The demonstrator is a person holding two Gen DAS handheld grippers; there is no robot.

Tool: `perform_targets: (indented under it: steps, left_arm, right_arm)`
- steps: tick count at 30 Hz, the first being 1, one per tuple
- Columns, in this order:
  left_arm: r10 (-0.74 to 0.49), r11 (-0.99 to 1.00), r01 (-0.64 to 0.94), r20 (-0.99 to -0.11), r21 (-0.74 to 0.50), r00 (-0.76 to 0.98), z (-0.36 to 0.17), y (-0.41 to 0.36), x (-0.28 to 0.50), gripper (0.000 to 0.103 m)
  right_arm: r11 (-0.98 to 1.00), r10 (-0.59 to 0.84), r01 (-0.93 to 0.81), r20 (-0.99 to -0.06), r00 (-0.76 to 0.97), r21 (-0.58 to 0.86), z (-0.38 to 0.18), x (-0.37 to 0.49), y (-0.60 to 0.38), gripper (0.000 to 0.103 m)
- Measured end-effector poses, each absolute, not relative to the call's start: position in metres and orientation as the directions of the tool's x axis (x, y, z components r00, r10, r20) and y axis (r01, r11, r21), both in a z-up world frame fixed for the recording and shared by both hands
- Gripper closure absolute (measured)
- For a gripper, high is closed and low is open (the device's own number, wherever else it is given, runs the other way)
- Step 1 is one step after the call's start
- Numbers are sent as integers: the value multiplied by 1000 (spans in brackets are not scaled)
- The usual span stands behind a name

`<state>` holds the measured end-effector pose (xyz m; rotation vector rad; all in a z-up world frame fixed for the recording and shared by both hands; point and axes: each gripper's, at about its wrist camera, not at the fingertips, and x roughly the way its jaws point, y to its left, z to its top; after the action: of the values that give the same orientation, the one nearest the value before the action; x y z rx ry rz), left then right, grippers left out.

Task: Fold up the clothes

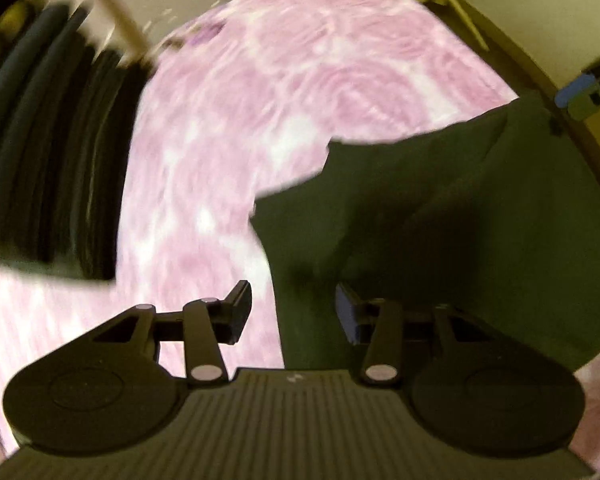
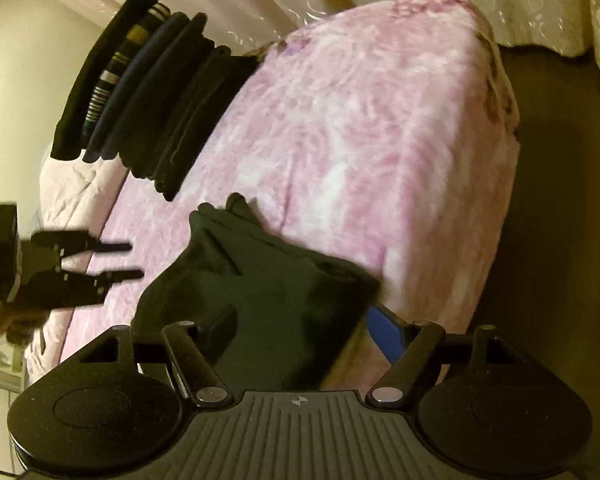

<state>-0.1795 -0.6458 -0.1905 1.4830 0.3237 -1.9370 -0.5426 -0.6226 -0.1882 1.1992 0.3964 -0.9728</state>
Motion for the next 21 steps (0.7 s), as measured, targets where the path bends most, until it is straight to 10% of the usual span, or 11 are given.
perform_targets:
  steps: [7, 21]
  left_arm:
    - [-317, -690, 710, -940, 138, -125, -215, -627, -178, 62]
    - [-350, -620, 782, -913, 61, -207, -216, -646, -188, 63]
  right_arm:
    - [-4, -413, 856, -780, 470, 518, -203, -534, -631, 94]
    - [50, -385, 866, -790, 477, 498, -202, -553, -633, 97]
